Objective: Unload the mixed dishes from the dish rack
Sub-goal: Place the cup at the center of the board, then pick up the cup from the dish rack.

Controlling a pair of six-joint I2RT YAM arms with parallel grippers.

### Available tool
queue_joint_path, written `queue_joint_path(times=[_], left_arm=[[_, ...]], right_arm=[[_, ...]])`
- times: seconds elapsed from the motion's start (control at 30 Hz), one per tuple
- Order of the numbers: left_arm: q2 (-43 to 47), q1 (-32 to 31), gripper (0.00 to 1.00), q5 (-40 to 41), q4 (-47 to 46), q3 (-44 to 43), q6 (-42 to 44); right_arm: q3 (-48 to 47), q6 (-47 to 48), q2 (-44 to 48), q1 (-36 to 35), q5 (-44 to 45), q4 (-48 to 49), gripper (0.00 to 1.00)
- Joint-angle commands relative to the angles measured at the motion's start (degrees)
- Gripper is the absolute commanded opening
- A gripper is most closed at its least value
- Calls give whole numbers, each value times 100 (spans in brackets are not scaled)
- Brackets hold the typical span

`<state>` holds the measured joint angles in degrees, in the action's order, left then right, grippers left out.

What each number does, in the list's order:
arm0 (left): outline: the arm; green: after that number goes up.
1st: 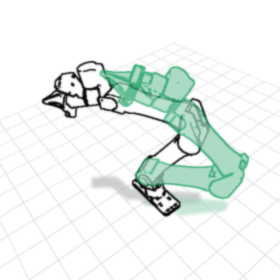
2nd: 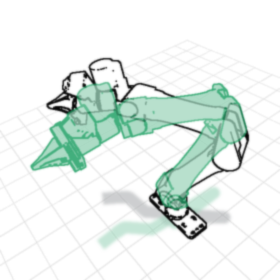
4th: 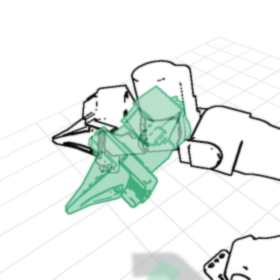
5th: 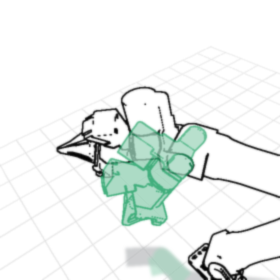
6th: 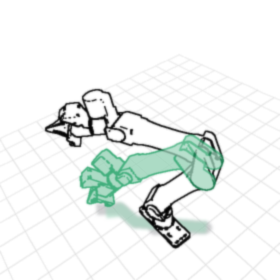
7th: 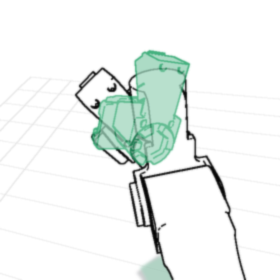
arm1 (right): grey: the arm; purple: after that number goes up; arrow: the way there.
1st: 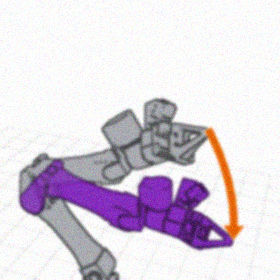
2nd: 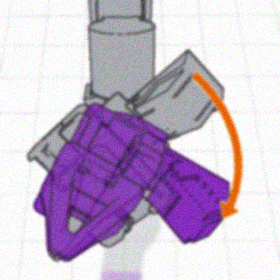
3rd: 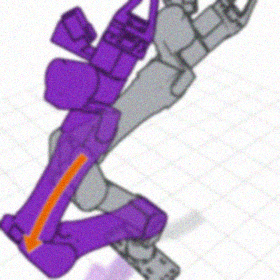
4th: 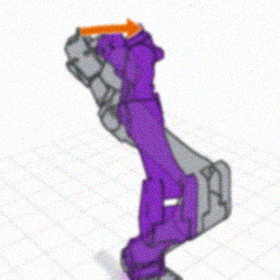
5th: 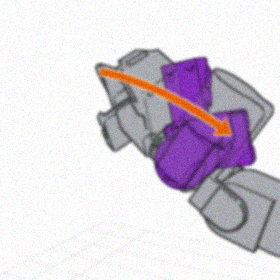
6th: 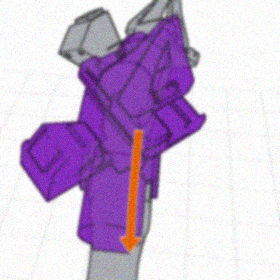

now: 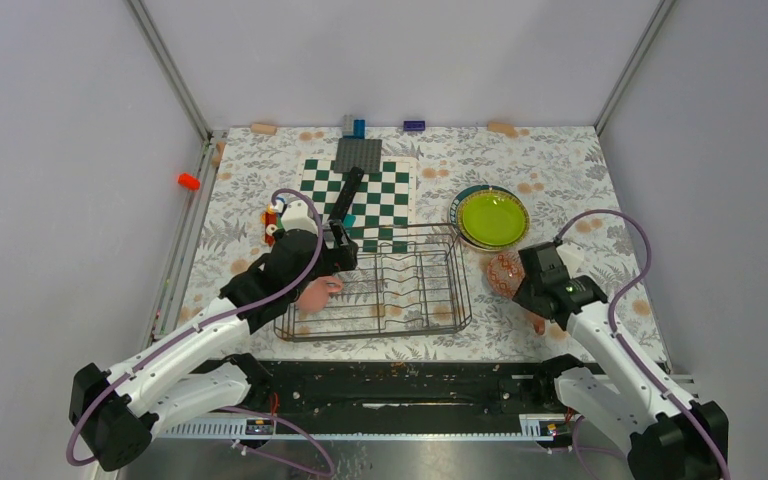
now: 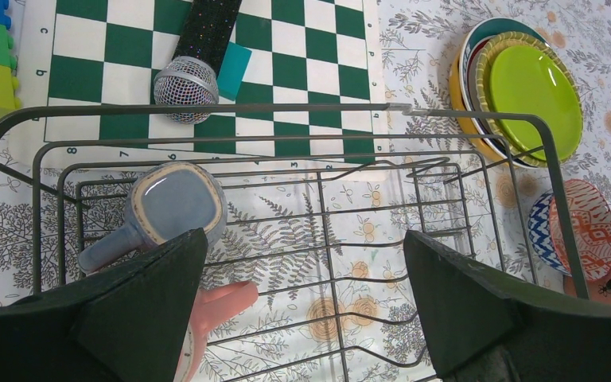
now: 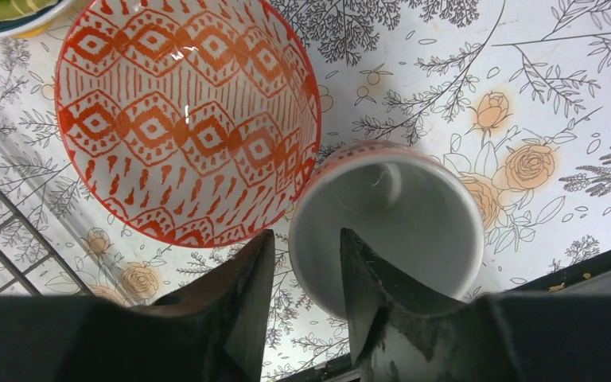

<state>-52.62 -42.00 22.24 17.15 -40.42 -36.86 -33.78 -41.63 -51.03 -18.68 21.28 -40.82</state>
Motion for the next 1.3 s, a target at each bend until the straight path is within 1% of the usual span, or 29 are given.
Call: queue_joint_path(times=[0.0,0.13,0.27,0.33,0.43,0.47,0.53,0.67,0.93,1.03,1.13,1.27], left_arm=[[-6,25,99,-65,-138,-263,96],[-44,32,99,-57,-134,-283,119],[-49,27,99,-47,-107,-291,126],[-40,25,99,-62,-127,-282,127],[-57,27,99,-102,-154,-280,99],[-74,25,99,-117,-149,-286,88],[-113,27,99,-156,-106,-319,38],[-214,27,99,-218,63,-450,-175],[-227,1,99,-273,838,-677,-579],[-155,-114,99,-302,1089,-757,-691],[-144,-298,99,-91,1728,-910,-792],[-94,-361,99,605,2793,-1090,-1039]], right_arm=[[-104,-28,311,39,64,-151,48],[-147,-25,593,37,132,-286,58],[-286,-34,856,40,215,-502,71],[-384,-74,1049,39,284,-558,80],[-538,-112,1357,40,342,-540,97],[-582,-112,1445,40,345,-482,99],[-602,-90,1621,40,243,-229,100],[-496,112,1844,39,-241,651,100],[-216,563,1534,40,-707,2183,100],[-20,714,1406,35,-893,2731,99],[149,781,1306,37,-1008,3008,100],[218,854,1156,39,-1047,3162,100]])
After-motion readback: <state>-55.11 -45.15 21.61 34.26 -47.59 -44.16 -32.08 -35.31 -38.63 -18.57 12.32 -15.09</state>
